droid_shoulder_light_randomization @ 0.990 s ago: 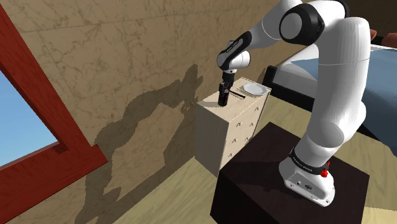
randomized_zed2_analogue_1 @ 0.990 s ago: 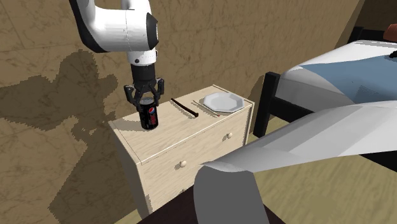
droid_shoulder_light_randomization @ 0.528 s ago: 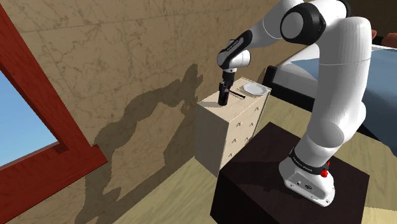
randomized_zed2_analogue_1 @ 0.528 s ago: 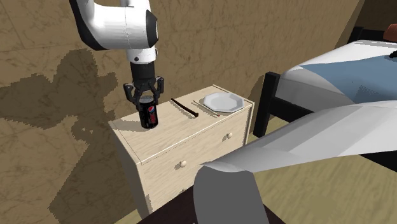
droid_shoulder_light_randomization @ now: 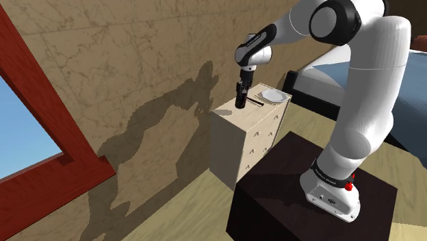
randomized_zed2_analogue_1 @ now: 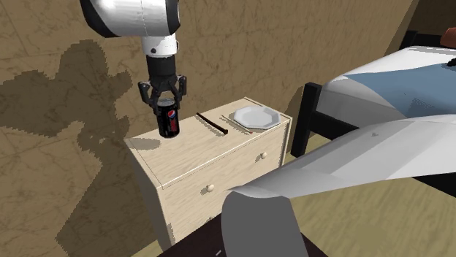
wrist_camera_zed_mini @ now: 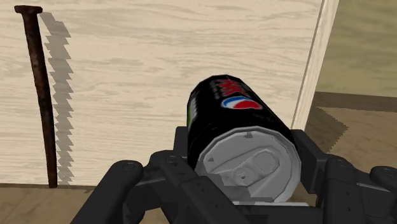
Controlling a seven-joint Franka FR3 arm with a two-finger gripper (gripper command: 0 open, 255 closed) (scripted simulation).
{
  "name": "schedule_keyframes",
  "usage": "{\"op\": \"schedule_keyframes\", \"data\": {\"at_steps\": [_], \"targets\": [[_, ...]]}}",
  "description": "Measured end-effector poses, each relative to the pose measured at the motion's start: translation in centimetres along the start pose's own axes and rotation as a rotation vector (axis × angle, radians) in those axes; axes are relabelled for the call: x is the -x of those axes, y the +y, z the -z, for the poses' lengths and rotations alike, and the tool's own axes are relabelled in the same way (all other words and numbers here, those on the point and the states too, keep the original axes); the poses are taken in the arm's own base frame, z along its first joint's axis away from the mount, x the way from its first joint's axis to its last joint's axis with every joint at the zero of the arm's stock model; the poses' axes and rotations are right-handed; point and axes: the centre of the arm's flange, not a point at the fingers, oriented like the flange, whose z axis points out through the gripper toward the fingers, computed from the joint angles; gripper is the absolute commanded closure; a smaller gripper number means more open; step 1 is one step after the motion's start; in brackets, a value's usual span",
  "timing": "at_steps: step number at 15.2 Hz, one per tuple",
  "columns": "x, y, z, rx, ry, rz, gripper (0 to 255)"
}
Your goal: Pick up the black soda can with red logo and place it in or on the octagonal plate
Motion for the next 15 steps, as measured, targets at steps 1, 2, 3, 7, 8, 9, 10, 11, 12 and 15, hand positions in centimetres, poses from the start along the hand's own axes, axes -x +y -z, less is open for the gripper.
{"op": "schedule_keyframes", "data": {"at_steps": [1,2,3,7,8,9,10,11,12,15], "targets": [[0.0,0.0,0.5,0.000,0.000,0.000,255],[0.1,0.0,1.1,0.000,0.000,0.000,255],[0.1,0.0,1.6,0.000,0.000,0.000,255],[0.1,-0.1,3.3,0.000,0.000,0.000,255],[0.2,0.4,3.6,0.000,0.000,0.000,255],[0.4,1.3,3.8,0.000,0.000,0.000,255],[0.6,2.6,4.0,0.000,0.000,-0.001,255],[0.7,3.7,3.9,0.000,0.000,-0.001,255],[1.1,4.8,4.2,0.000,0.000,-0.001,255],[2.1,8.6,4.9,0.000,0.000,-0.002,255]]}}
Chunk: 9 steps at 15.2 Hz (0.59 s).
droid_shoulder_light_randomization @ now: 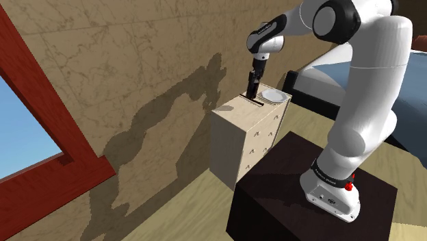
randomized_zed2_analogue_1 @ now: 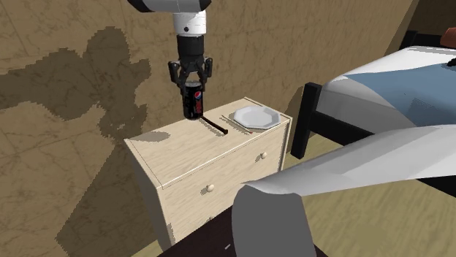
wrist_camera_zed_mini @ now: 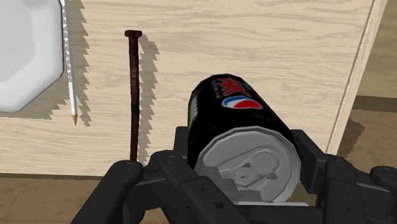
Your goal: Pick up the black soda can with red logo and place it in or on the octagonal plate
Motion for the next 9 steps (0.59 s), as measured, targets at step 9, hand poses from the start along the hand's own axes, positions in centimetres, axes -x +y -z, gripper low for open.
{"op": "schedule_keyframes", "data": {"at_steps": [9], "targets": [[2.6,11.6,1.7,0.000,0.000,0.000,255]]}}
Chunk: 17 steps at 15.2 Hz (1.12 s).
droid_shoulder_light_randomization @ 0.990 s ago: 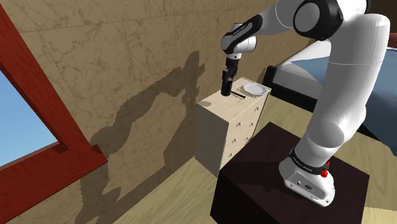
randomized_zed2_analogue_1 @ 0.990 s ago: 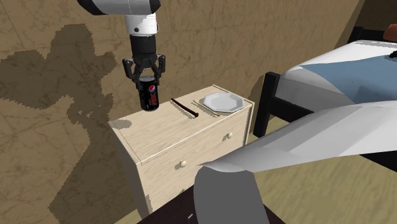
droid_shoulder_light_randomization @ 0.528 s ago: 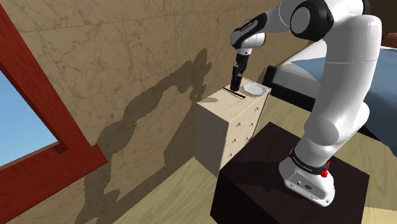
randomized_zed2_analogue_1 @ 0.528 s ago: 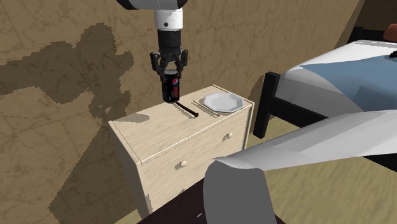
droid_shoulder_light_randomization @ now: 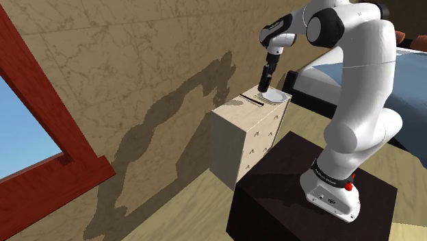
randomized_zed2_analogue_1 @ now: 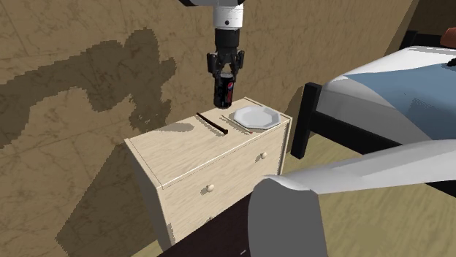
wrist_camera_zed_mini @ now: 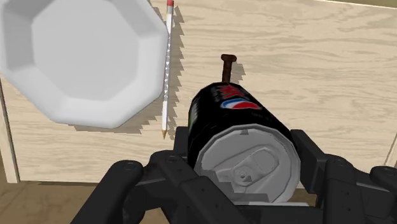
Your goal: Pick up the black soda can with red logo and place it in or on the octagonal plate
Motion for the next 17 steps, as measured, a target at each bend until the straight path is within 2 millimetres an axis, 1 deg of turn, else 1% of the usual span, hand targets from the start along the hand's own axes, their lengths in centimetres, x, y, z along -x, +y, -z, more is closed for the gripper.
{"op": "schedule_keyframes", "data": {"at_steps": [2,4,5,6,8,10,12,17], "targets": [[0.5,2.5,0.6,0.000,0.000,0.000,255],[1.4,5.0,1.5,0.000,0.000,0.000,255],[1.5,6.1,1.5,0.001,0.000,0.000,255],[1.9,7.8,1.6,0.000,0.000,0.001,255],[2.6,10.0,1.7,0.000,0.000,0.000,255],[3.1,13.4,2.1,0.001,0.001,0.000,255],[3.5,14.5,1.7,0.000,-0.001,0.000,255],[3.7,15.1,-0.8,0.000,-0.001,0.001,255]]}}
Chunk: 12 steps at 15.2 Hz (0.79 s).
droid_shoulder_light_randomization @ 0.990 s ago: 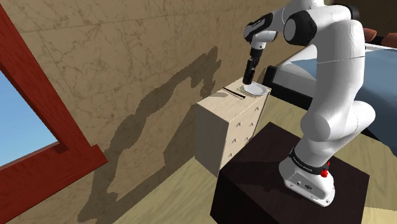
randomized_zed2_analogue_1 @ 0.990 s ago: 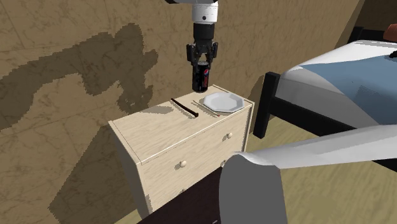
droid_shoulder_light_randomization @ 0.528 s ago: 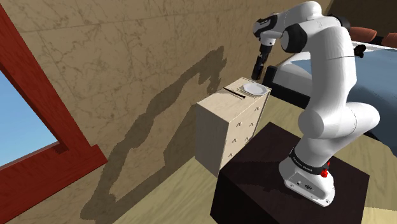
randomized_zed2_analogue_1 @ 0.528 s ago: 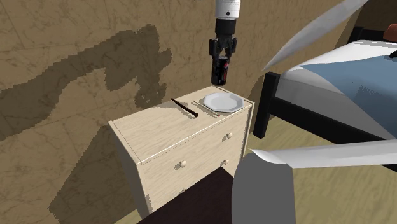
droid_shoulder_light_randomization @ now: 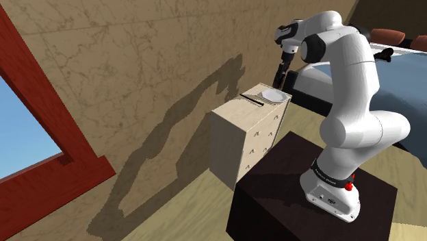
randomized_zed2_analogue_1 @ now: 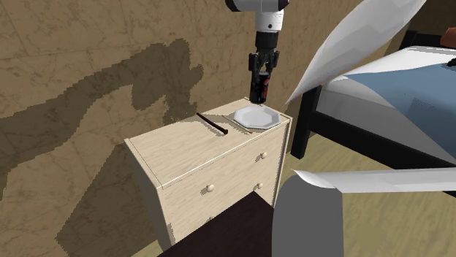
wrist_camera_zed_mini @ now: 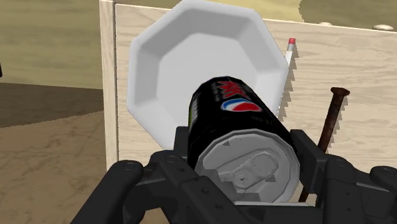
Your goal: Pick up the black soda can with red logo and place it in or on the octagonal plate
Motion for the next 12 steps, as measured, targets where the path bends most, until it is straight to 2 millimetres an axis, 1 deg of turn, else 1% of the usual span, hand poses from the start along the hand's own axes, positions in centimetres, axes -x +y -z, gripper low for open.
{"op": "schedule_keyframes", "data": {"at_steps": [12], "targets": [[-0.2,0.5,-6.3,0.000,0.000,0.000,255]]}}
